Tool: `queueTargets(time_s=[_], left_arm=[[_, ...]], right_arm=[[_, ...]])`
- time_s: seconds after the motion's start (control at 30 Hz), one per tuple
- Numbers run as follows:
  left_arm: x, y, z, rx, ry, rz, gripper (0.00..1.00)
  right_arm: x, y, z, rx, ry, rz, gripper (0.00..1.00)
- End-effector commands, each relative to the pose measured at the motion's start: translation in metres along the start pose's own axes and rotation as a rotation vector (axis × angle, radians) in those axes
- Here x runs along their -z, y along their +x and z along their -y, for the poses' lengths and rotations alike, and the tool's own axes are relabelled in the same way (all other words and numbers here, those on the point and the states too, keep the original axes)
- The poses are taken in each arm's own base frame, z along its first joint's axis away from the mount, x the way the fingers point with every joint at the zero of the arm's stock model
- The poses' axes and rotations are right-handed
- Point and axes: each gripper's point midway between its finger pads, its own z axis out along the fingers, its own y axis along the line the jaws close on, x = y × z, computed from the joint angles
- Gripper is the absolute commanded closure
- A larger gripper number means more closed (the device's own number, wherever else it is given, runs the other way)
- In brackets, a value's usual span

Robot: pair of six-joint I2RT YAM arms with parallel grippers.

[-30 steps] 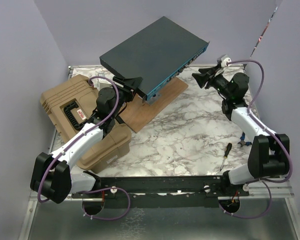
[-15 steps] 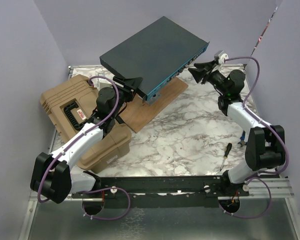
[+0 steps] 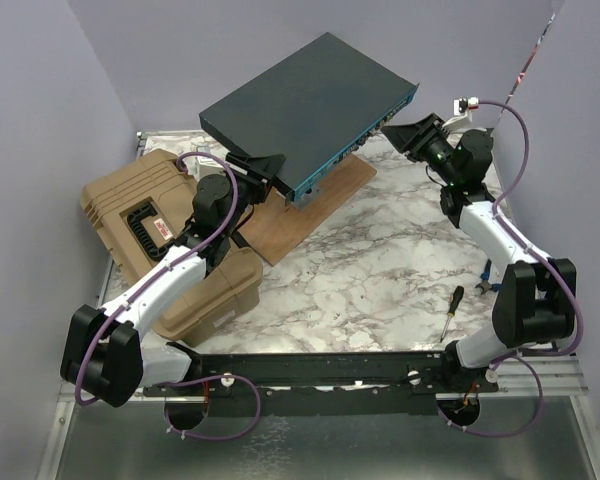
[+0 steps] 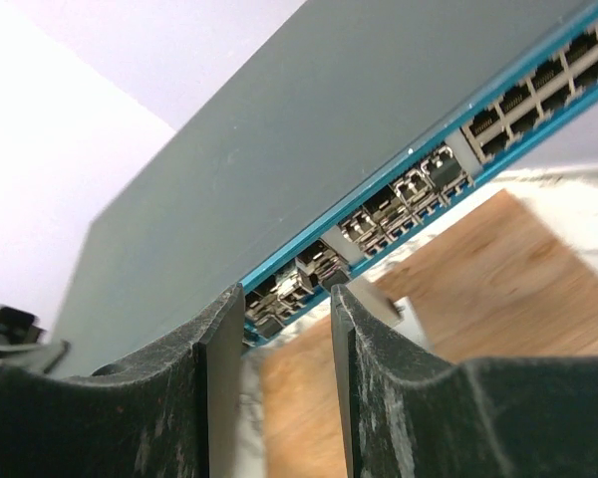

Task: Insert the plug into the switch port
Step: Adjust the plug at the switch port.

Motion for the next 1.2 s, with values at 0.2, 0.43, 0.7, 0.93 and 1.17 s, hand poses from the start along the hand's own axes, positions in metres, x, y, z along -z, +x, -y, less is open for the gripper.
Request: queueTargets(time_s=[0.2, 0.43, 0.7, 0.93, 1.17], left_arm=[[0.013, 0.003, 0.014, -0.065, 0.036, -0.031, 1.00], [0.014, 0.003, 0.015, -0.061, 0.038, -0.028, 1.00], [0.016, 0.002, 0.014, -0.058, 0.037, -0.026, 1.00], [0.017, 0.002, 0.013, -0.056, 0.035, -0.025, 1.00], [0.019, 0.001, 0.012, -0.056, 0.034, -0.020, 1.00]], right_arm=[[-0.016, 0.008, -0.001, -0.299, 0.015, -0.047, 0.56], [-0.019, 0.018, -0.001, -0.330, 0.010, -0.067, 0.56], [-0.027, 0.027, -0.006, -0.355, -0.009, -0.079, 0.57], [-0.031, 0.024, -0.011, -0.374, -0.049, -0.072, 0.67], [-0.027, 0.014, -0.020, -0.330, -0.039, -0.063, 0.81]])
